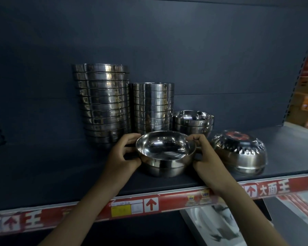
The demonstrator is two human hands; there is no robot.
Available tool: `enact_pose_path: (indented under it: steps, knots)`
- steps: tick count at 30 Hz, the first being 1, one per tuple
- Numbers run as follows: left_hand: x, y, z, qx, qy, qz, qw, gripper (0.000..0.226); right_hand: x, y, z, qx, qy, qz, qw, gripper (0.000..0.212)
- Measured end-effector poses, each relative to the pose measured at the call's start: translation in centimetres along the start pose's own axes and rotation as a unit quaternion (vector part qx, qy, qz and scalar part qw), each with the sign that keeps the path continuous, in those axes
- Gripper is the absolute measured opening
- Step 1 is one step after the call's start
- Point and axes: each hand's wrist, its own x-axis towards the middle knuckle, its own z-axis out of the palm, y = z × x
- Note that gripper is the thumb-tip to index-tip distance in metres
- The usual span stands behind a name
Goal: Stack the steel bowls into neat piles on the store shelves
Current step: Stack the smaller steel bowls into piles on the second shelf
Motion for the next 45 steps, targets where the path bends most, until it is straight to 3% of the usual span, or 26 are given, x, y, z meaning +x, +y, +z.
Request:
enact_pose_path:
  steps: [3,5,6,9,11,16,27,30,35,39,42,45]
  knots:
    - [0.1,0.2,-0.1,-0.032,0.005,-0.020,0.999,0.054,0.8,-0.7,0.2,0.061,0.014,0.023,0.998,0.048]
    - [0.2,0.1,-0.2,-0.055,0.004,-0.034,0.998,0.055,1.7,-1.6,0.2,0.181,0.050,0.083,0.979,0.024]
    - [0.3,0.0,-0.3,-0.063,-0.001,-0.039,0.997,0.051,1.8,-1.6,0.1,0.213,0.058,0.091,0.971,0.025]
    - [0.4,-0.2,-0.2,-0.057,-0.021,-0.045,0.997,0.047,0.6,-0.9,0.1,0.164,0.002,0.045,0.985,0.040]
    - [0.6,-0.4,-0.1,-0.054,-0.021,-0.050,0.997,0.050,-0.2,-0.5,0.0,0.161,-0.009,0.040,0.986,0.038]
    - [0.7,-0.3,-0.1,-0.070,-0.015,-0.052,0.996,0.060,-0.1,-1.1,0.0,0.175,-0.002,0.028,0.984,0.031]
    - [0.7,3.2,-0.1,-0.080,0.020,0.002,0.997,0.059,0.3,-3.7,0.2,0.218,0.073,-0.014,0.973,0.045]
    - [1.8,4.7,0.0,-0.091,0.030,0.014,0.995,0.050,1.4,-5.5,-0.2,0.201,0.102,-0.036,0.974,0.035]
    - [3.5,7.4,-0.5,-0.101,0.033,0.041,0.993,0.059,3.6,-8.3,-1.3,0.191,0.118,-0.067,0.972,0.023]
    - [5.0,9.7,0.1,-0.112,0.044,0.063,0.991,0.037,5.5,-10.4,-2.3,0.181,0.138,-0.077,0.971,0.035]
    - [6.2,11.1,1.7,-0.114,0.044,0.085,0.989,0.015,7.0,-11.1,-3.9,0.175,0.157,-0.078,0.969,0.026]
    - [7.8,11.3,4.4,-0.104,0.047,0.101,0.988,0.017,8.6,-11.1,-6.2,0.156,0.175,-0.060,0.970,0.020]
